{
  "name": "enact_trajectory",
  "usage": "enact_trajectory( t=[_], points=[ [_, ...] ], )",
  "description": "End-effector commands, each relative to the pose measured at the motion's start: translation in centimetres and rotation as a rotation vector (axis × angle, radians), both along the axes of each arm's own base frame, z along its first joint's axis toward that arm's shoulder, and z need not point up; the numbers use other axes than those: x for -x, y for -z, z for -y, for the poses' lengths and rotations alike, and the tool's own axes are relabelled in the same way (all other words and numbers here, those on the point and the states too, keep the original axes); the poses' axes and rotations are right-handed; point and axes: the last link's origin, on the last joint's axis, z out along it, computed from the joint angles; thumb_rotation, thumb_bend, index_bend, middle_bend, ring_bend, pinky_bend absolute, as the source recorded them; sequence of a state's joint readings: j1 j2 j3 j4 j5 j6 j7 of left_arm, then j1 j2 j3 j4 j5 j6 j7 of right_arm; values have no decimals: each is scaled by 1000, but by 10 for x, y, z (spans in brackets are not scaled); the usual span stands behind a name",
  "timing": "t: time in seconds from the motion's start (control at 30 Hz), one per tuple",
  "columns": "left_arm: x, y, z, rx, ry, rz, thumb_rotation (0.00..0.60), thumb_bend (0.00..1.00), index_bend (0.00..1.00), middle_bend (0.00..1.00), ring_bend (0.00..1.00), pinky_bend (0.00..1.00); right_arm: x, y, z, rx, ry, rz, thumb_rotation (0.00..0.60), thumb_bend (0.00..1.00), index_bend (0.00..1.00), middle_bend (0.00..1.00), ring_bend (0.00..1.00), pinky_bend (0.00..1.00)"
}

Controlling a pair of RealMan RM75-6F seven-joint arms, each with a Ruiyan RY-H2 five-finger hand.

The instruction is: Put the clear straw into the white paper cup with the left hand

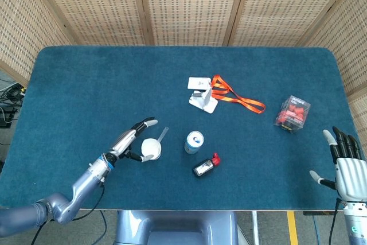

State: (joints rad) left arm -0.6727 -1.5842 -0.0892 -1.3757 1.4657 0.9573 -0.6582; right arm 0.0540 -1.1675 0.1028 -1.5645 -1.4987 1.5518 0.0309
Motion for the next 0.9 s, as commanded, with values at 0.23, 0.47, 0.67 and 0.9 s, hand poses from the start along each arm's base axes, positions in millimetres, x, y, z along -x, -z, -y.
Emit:
enact_trajectory(
  t=[0.23,0.47,0.67,0.9],
  points=[
    [-3,-29,1,-91,32,50,598,235,60,0,0,0,1,-2,0,7,2,1,600,58,48,0,0,0],
    [21,-80,6,-405,117,-215,598,234,33,0,0,0,4,-2,1,8,17,-8,600,58,48,0,0,0],
    [54,-106,25,-566,149,-482,599,147,0,0,0,0,6,3,2,-11,38,-32,600,58,48,0,0,0],
    [104,-135,73,-616,42,-763,598,81,0,0,0,0,3,11,1,-27,38,-89,600,58,33,0,0,0]
  ],
)
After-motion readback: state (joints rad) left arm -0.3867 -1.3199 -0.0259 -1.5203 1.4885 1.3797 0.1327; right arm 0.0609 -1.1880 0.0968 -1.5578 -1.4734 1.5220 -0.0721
